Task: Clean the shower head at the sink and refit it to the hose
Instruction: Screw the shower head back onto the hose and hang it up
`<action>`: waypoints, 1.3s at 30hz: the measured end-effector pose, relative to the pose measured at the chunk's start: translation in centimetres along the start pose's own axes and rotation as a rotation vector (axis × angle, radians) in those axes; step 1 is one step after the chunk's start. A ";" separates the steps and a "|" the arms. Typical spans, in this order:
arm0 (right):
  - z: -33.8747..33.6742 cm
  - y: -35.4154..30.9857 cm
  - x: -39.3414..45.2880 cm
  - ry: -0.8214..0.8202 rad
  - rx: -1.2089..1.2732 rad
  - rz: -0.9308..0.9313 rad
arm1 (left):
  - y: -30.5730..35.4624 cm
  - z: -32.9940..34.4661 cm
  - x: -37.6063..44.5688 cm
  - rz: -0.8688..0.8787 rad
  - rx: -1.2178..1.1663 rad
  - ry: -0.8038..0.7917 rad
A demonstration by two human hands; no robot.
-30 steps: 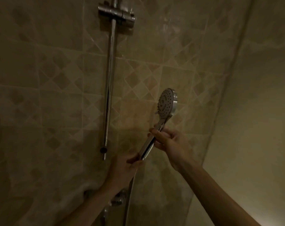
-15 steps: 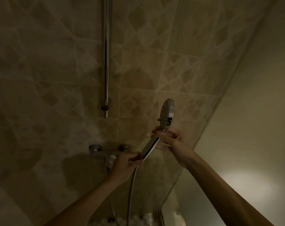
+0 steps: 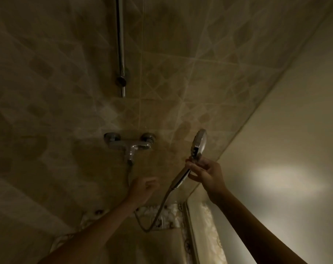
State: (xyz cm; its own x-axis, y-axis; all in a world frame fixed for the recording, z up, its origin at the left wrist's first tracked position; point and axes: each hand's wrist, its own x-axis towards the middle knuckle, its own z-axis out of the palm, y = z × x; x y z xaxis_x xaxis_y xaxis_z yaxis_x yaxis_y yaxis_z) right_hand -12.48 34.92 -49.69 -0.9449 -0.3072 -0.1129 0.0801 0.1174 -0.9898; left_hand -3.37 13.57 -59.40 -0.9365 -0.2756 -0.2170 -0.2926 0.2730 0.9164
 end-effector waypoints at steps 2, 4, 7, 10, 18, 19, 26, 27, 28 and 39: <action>-0.4 1.8 -0.4 0.025 -0.008 0.018 | -1.4 -1.2 0.2 -0.114 -0.029 0.124; -1.0 3.5 -0.7 0.070 0.028 0.052 | -2.6 -2.8 0.6 -0.173 0.037 0.319; -1.9 6.0 -1.1 0.149 0.026 0.115 | -3.4 -5.0 1.4 -0.216 0.123 0.499; -2.5 7.7 -1.2 0.224 -0.049 0.155 | -3.3 -6.0 2.5 -0.189 0.086 0.479; -3.3 10.5 -1.6 0.315 -0.307 0.146 | -3.7 -5.5 3.7 -0.058 0.106 0.394; -3.4 10.6 -1.6 0.318 -0.335 0.145 | -3.7 -5.6 3.6 -0.049 0.128 0.400; -3.4 11.3 -2.5 0.359 -0.391 0.161 | -2.6 -6.3 3.5 -0.128 0.249 0.383; -3.4 11.0 -2.5 0.354 -0.398 0.157 | -2.4 -6.4 3.5 -0.145 0.242 0.387; -3.5 10.7 -2.5 0.346 -0.411 0.153 | -2.2 -6.4 3.4 -0.156 0.233 0.385; -5.0 11.0 -2.2 0.351 -0.383 0.161 | -1.0 -5.4 2.8 -0.223 0.135 0.420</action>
State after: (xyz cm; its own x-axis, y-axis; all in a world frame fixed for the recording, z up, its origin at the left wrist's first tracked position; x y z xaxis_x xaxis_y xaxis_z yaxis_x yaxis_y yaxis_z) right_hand -11.09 41.64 -59.93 -0.9846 0.0693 -0.1602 0.1734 0.4928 -0.8527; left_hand -4.64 7.52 -59.10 -0.6975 -0.6811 -0.2227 -0.5252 0.2745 0.8055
